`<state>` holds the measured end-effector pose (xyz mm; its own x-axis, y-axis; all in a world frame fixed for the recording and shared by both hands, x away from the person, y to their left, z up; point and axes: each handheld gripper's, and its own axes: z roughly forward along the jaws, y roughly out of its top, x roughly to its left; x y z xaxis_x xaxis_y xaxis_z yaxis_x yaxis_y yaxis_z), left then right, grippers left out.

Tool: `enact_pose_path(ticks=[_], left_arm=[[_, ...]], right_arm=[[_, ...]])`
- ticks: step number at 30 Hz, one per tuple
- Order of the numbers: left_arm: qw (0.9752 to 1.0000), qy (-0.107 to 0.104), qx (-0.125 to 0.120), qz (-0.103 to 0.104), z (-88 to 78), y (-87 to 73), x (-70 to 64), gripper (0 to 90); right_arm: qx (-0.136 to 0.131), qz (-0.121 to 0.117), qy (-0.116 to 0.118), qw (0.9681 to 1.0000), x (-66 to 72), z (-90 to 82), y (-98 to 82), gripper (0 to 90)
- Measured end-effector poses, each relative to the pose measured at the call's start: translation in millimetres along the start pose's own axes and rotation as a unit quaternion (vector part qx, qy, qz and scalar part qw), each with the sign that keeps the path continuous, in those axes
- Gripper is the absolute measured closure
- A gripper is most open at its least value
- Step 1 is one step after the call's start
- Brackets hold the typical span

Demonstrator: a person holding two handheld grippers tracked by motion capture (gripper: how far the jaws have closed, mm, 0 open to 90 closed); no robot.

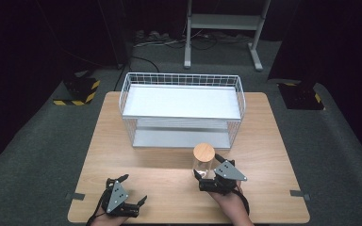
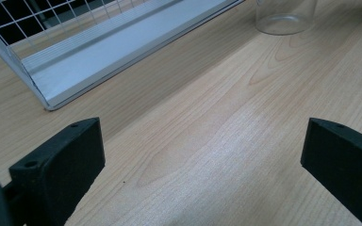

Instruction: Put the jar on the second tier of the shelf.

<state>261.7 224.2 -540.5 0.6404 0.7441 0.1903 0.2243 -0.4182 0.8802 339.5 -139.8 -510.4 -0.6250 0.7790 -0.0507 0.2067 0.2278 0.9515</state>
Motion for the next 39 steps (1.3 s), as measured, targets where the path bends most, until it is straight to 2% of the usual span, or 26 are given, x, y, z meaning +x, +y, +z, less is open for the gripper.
enact_pose_path(ticks=[13, 18, 24, 32, 39], left_arm=[[1.0000, -0.002, -0.004, -0.002, -0.7, -0.4, 0.5, 0.6], [1.0000, -0.003, -0.005, -0.003, -1.1, -0.5, 0.9, 0.6], [0.9999, -0.003, -0.007, -0.006, -1.3, -0.7, 1.2, 0.6], [0.9999, -0.004, -0.007, -0.006, -1.3, -0.7, 1.3, 0.6], [1.0000, -0.004, -0.005, -0.003, -1.1, -0.6, 1.1, 0.6]], right_arm=[[-0.019, 0.023, 0.023, 0.9993, -0.3, 9.5, -2.6, 17.7], [-0.020, 0.025, 0.017, 0.9994, -1.1, 12.1, -5.6, 20.7], [-0.027, 0.033, 0.023, 0.9988, -3.3, 14.0, -9.9, 24.5], [-0.031, 0.011, 0.019, 0.9993, -2.7, 13.0, -9.2, 25.6], [-0.047, 0.013, 0.015, 0.9987, -7.4, 4.6, 2.2, 25.6]])
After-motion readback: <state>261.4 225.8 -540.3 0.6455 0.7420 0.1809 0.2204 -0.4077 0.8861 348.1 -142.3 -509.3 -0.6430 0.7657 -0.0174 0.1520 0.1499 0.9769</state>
